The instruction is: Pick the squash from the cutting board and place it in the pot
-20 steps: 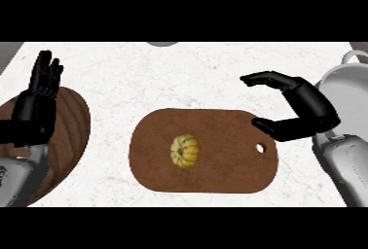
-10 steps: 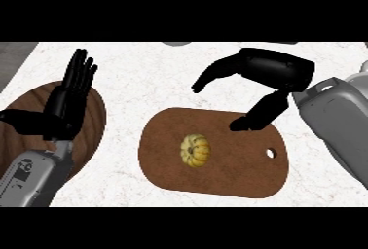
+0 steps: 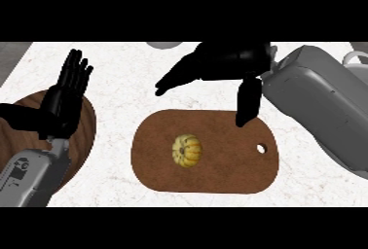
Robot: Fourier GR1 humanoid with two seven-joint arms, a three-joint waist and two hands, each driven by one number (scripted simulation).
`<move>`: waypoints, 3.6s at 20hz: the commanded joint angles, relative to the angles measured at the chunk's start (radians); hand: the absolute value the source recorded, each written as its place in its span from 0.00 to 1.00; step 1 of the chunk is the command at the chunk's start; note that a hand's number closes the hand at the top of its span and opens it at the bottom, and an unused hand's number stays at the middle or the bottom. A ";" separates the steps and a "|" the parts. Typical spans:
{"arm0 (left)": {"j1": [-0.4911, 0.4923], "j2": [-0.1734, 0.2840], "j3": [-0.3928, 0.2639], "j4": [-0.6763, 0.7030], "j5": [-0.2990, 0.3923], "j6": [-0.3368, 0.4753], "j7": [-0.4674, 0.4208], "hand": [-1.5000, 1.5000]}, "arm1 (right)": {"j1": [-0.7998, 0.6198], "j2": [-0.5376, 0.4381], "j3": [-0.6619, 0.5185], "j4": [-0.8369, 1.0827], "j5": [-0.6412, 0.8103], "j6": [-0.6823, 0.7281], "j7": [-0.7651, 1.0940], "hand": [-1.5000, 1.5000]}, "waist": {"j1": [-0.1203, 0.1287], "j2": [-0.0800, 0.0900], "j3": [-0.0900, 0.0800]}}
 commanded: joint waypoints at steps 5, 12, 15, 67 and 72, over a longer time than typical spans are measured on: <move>0.019 0.005 0.042 0.014 0.005 -0.021 -0.005 0.50 | -0.099 0.149 0.177 0.053 0.169 0.075 0.031 0.00 | -0.031 -0.008 0.000; 0.038 0.029 0.099 -0.008 0.013 -0.049 0.022 0.50 | -0.070 0.207 0.192 0.024 0.225 0.154 0.144 0.00 | -0.049 -0.012 0.001; 0.000 0.021 0.082 -0.016 -0.009 -0.040 0.066 0.50 | -0.067 0.285 0.202 0.111 0.280 0.136 0.185 0.00 | -0.044 -0.010 0.001; 0.015 -0.110 0.199 -0.040 -0.160 -0.112 0.113 0.50 | 0.374 0.441 0.262 0.236 0.933 -0.237 -0.214 1.00 | -0.052 -0.010 0.002; 0.032 -0.115 0.203 -0.073 -0.176 -0.106 0.125 0.50 | 0.468 0.465 0.176 0.056 0.964 -0.259 -0.033 1.00 | -0.063 -0.015 0.002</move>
